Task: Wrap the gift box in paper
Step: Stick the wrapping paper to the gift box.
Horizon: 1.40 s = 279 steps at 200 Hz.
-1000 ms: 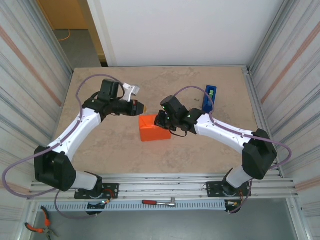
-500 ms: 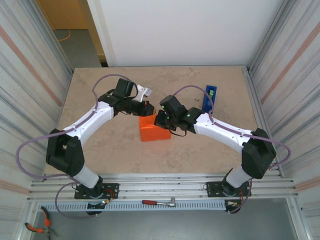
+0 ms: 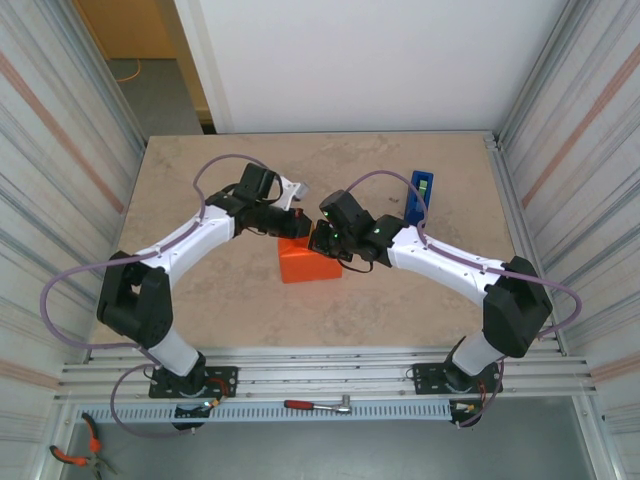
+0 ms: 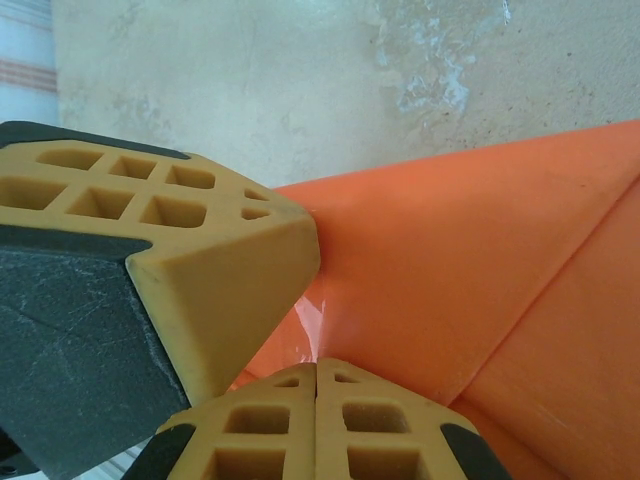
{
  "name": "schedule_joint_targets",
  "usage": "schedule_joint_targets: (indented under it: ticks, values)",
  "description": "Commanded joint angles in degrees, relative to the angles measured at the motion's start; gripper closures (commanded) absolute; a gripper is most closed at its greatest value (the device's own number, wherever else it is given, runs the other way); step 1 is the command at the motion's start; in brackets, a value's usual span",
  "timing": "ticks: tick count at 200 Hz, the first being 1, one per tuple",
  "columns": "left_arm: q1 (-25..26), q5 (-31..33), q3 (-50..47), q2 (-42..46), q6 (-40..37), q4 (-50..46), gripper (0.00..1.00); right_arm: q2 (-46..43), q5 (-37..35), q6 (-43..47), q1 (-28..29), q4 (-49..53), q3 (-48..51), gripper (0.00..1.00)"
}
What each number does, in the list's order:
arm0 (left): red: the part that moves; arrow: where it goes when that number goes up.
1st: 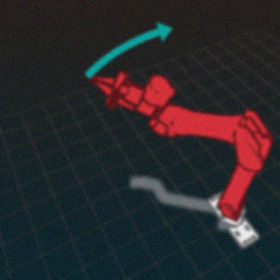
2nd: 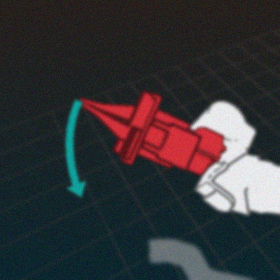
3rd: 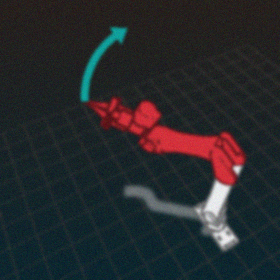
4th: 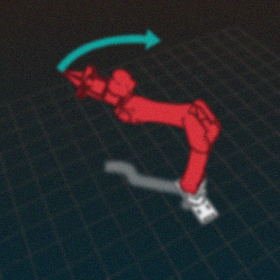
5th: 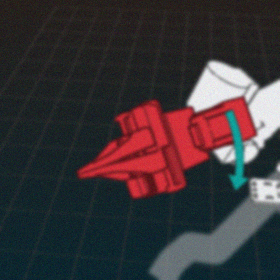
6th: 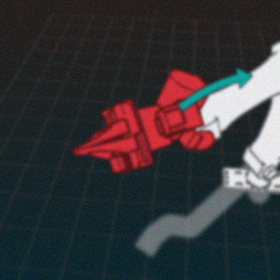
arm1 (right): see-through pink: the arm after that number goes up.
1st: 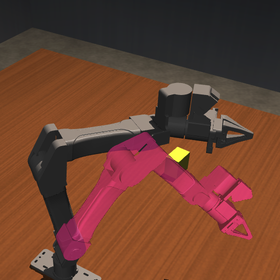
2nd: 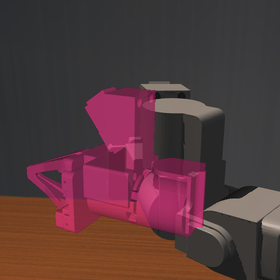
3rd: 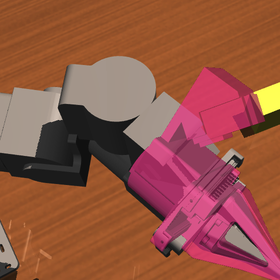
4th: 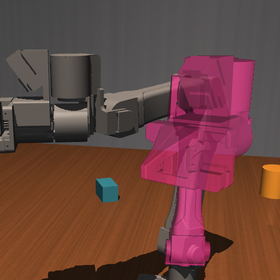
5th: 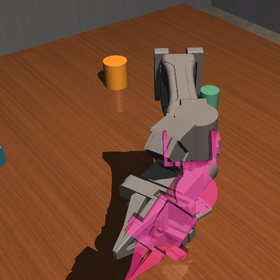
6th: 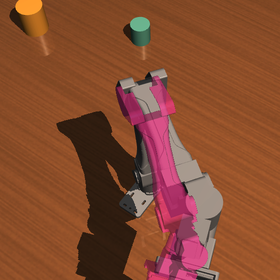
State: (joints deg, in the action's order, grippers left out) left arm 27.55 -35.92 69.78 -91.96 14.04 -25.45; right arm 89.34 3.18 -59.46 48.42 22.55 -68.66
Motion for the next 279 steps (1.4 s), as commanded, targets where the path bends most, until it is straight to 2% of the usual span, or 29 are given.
schedule_joint_targets:
  ticks: [1, 79, 130, 212, 279]
  values:
    - [0.9, 1.3, -0.4, -0.8, -0.1, -1.0, 1.00, 4.7, -3.3, 0.8, 0.0, 14.5, 3.7, 1.00]
    - [1.6, 1.3, 6.6, 1.5, -0.9, -4.7, 1.00, 4.4, -3.6, 0.7, 0.0, 14.8, 3.9, 1.00]
    - [3.6, 3.2, 5.1, 0.6, 0.1, -4.8, 1.00, 4.6, -3.5, 0.6, 0.0, 14.5, 4.0, 1.00]
    - [3.6, 5.7, -0.2, 0.1, 2.0, -3.6, 1.00, 4.4, -3.6, 0.6, 0.0, 14.5, 4.2, 1.00]
    - [3.3, 7.7, 5.1, 3.2, -1.8, -8.9, 1.00, 4.1, -4.0, 0.5, 0.0, 14.6, 4.2, 1.00]
